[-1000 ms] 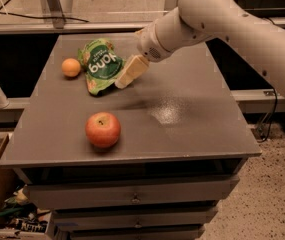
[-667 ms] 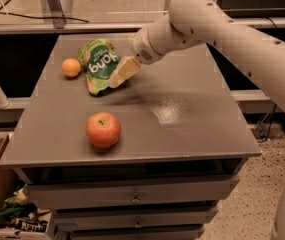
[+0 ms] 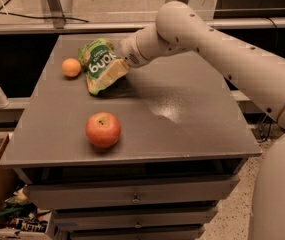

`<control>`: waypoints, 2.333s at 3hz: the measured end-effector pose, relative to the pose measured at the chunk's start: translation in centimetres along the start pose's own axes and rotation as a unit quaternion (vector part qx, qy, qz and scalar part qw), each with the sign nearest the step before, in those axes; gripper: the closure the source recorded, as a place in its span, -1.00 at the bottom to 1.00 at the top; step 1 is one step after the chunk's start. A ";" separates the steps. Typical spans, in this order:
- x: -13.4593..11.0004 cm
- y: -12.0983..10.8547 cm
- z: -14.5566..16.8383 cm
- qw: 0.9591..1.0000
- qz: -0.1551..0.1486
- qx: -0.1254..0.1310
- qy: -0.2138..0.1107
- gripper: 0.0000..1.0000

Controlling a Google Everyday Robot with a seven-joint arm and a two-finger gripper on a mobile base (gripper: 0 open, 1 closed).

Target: Pick green rice chip bag

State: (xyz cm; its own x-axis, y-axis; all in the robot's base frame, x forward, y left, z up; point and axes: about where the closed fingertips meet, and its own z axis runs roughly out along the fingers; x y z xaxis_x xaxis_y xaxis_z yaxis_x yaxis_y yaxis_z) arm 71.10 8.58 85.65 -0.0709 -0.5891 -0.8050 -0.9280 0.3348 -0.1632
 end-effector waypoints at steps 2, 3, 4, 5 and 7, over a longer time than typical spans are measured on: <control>-0.3 0.1 2.6 1.000 0.012 -0.006 -0.010 -0.72; -0.3 0.2 2.8 1.000 0.011 -0.006 -0.011 -0.24; -0.2 0.1 2.2 1.000 0.012 -0.004 -0.013 0.22; -0.9 0.2 0.9 1.000 0.010 -0.005 -0.024 0.69; -2.3 -0.7 -2.5 0.999 -0.007 0.010 -0.037 1.00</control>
Offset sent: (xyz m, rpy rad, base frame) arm 0.0110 0.0277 -0.0163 0.0396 0.0203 -0.0050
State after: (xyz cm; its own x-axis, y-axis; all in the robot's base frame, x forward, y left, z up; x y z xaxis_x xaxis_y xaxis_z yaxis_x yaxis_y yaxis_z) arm 70.94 7.87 89.09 -0.0296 -0.5376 -0.8427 -0.9212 0.3418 -0.1857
